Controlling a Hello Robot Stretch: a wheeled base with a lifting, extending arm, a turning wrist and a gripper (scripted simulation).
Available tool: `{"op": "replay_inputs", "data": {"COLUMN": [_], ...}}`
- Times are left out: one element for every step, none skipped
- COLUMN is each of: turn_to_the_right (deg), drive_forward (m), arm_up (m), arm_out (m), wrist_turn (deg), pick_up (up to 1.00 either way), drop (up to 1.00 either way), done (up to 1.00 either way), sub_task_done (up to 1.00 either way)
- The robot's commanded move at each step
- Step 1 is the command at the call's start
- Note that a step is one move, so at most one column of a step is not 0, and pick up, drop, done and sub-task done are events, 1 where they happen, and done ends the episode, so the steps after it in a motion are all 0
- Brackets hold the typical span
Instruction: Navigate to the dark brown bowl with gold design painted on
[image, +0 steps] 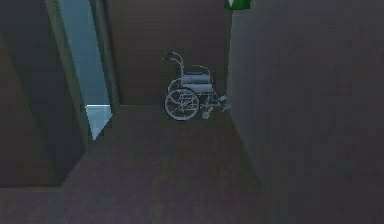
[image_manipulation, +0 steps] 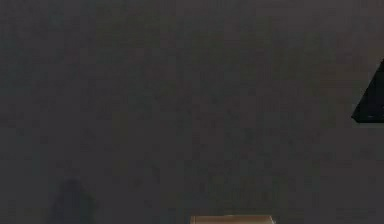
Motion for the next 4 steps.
{"op": "replay_inputs", "data": {"turn_to_the_right": [-3.0,0.0,-18.0,0.0], "drive_forward": [0.0,0.5,0.0,1.0], "arm_up": [0.0,0.0,0.0,0.0], "arm_out": [0.0,0.0,0.0,0.0], "wrist_turn": [0.0,0.0,0.0,0.0], "pick_up": [0.0,0.0,0.0,0.0], "drop": [0.0,0.0,0.0,0.0], "done": [0.0,0.0,0.0,0.0], "sub_task_done": [0.0,0.0,0.0,0.0]}}
